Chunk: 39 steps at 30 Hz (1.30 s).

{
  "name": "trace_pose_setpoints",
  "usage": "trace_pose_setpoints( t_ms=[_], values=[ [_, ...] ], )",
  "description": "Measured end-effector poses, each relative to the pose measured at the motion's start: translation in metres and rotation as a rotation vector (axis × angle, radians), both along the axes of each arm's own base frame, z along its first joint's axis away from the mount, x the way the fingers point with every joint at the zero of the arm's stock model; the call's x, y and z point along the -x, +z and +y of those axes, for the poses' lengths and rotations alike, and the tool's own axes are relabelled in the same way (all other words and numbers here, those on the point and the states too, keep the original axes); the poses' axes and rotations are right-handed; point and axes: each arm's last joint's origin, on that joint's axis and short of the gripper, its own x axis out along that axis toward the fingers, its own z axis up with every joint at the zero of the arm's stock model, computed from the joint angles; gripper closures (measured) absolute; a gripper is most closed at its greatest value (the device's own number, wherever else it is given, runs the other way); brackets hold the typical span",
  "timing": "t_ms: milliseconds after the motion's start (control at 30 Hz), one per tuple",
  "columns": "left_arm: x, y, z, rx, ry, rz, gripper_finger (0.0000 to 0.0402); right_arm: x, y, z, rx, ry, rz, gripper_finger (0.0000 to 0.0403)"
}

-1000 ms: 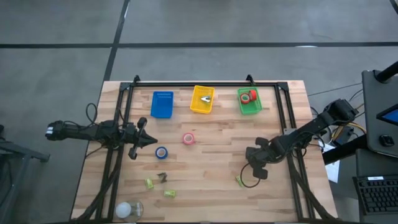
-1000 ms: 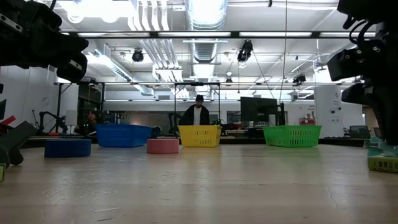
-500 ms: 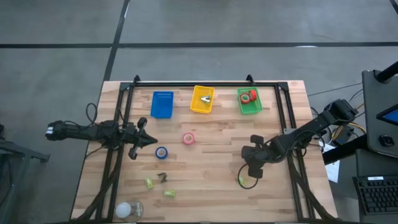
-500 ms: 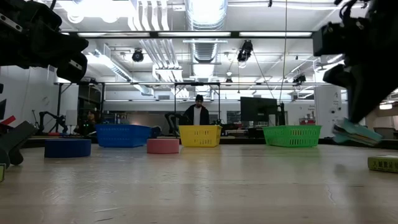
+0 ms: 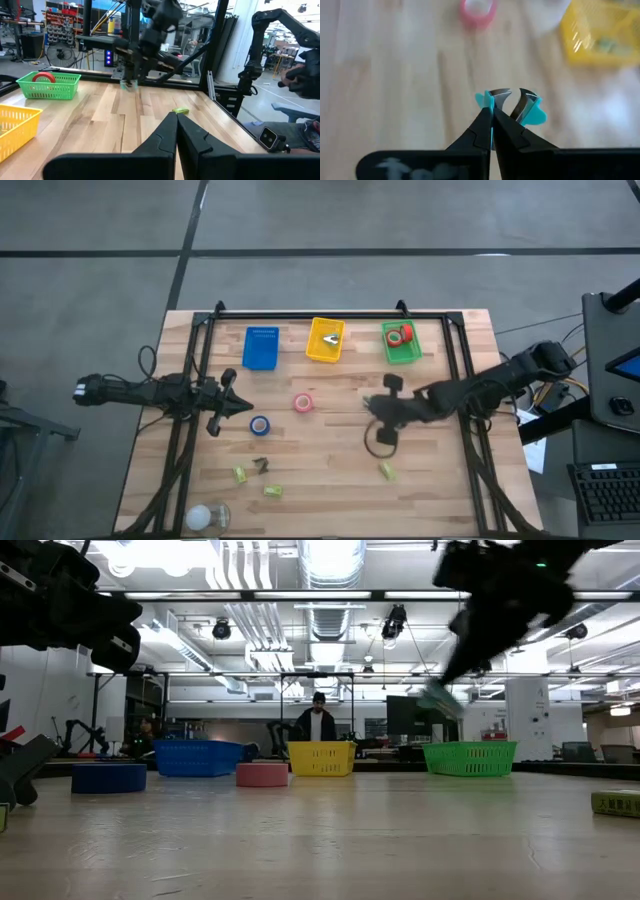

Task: Pick and place Stapler, Stapler remover, tape
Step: Put the light blue staple remover into the yellow bin

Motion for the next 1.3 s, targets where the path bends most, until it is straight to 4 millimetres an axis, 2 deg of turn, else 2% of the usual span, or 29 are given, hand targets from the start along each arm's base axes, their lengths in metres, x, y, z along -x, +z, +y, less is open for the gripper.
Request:
trace_pose_setpoints(
  t_ms=[300,433,700,833,1067,1167,1300],
  values=[
    [0.000,0.000,0.000,0.000,0.000,0.000,0.0392,-0.034,0.040,-0.062,0.114,-0.017,-0.220,0.0394],
    [0.000,0.000,0.000,0.000,0.000,0.001,0.0392,-0.050,0.044,-0.092,0.079,-0.015,-0.222,0.0394],
    [0.000,0.000,0.000,0.000,0.000,0.001,0.0392,-0.093,0.036,-0.153,0.098,-0.046,-0.105,0.0394],
    [0.000,0.000,0.000,0.000,0.000,0.002,0.0392,-0.108,0.024,-0.184,0.129,-0.050,0.007,0.0394],
    [0.000,0.000,0.000,-0.001,0.000,0.005,0.0392,-0.127,-0.003,-0.235,0.143,-0.097,0.095,0.0394],
    [0.000,-0.001,0.000,-0.001,0.000,0.007,0.0392,-0.132,-0.011,-0.250,0.123,-0.124,0.127,0.0394],
    [0.000,-0.001,0.000,-0.001,0.000,0.006,0.0392,-0.138,-0.023,-0.256,0.092,-0.120,0.146,0.0394]
  ],
)
